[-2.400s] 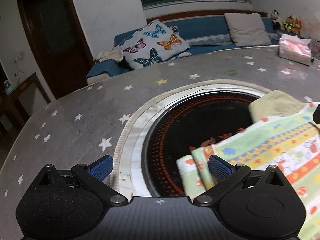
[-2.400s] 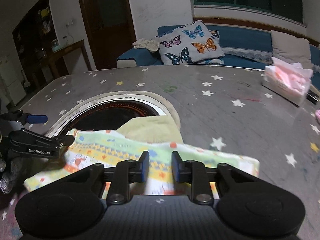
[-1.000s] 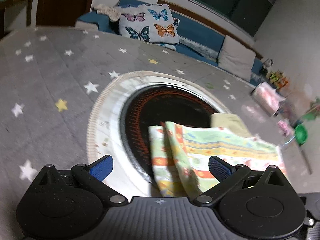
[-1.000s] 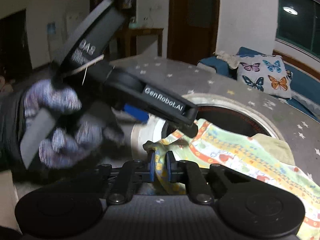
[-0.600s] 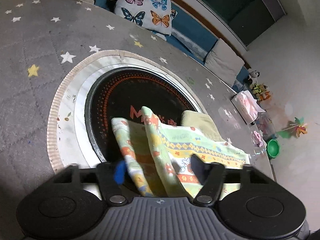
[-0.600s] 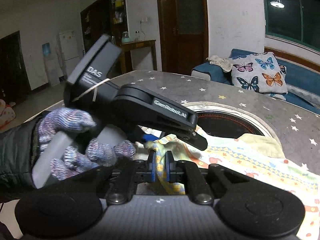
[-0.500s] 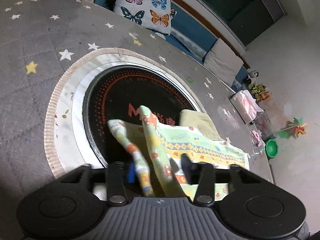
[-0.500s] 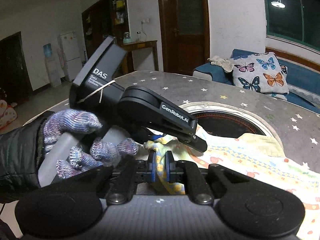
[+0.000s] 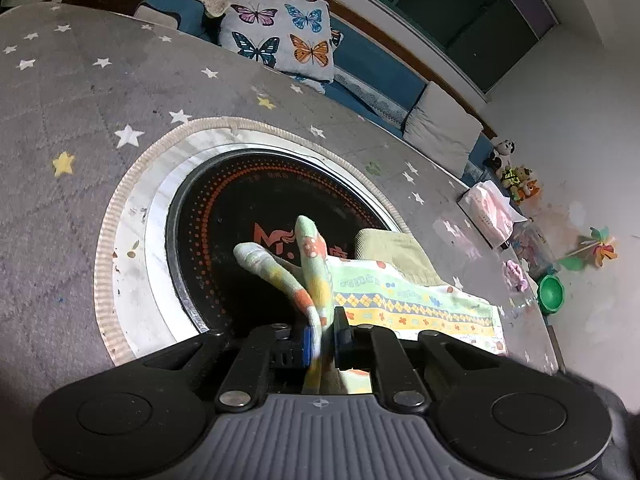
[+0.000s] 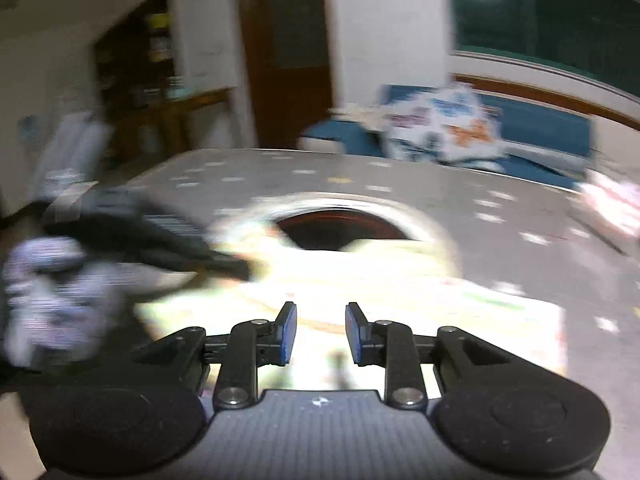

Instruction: Fold clothes

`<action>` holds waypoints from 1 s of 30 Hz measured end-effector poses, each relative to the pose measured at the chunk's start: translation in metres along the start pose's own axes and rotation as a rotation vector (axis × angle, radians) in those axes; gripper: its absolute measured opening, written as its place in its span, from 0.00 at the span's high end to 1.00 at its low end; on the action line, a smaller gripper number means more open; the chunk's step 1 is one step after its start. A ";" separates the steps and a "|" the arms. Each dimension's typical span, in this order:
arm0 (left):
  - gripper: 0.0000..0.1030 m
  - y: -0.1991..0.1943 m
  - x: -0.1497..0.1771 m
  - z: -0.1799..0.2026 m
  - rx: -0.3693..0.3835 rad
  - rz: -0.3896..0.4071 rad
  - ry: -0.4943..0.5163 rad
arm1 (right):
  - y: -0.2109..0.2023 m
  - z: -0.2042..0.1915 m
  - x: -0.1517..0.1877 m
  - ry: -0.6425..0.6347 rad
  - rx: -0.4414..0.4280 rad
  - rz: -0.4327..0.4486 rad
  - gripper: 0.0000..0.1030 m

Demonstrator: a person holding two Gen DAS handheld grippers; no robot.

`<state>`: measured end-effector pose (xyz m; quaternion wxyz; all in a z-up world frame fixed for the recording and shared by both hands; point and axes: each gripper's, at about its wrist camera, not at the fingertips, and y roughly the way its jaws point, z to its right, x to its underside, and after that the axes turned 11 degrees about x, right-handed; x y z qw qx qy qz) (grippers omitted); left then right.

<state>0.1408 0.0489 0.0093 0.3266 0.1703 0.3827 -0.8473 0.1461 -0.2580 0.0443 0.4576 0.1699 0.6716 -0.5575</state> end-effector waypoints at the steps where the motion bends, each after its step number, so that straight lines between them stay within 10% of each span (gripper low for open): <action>1: 0.90 0.000 0.000 0.001 -0.005 0.000 0.009 | 0.007 0.015 0.001 0.023 0.051 -0.009 0.72; 7: 0.90 0.000 -0.003 0.011 -0.030 0.003 0.070 | 0.039 0.087 0.010 0.181 0.252 -0.060 0.66; 12: 0.90 0.002 -0.006 0.021 -0.047 0.004 0.124 | 0.056 0.115 0.023 0.306 0.218 -0.103 0.62; 17: 0.91 0.007 -0.012 0.036 -0.059 0.001 0.181 | 0.059 0.109 0.025 0.329 0.164 -0.087 0.91; 30: 0.92 0.085 -0.037 0.131 0.055 -0.037 0.381 | -0.021 0.168 0.006 0.366 0.328 0.080 0.94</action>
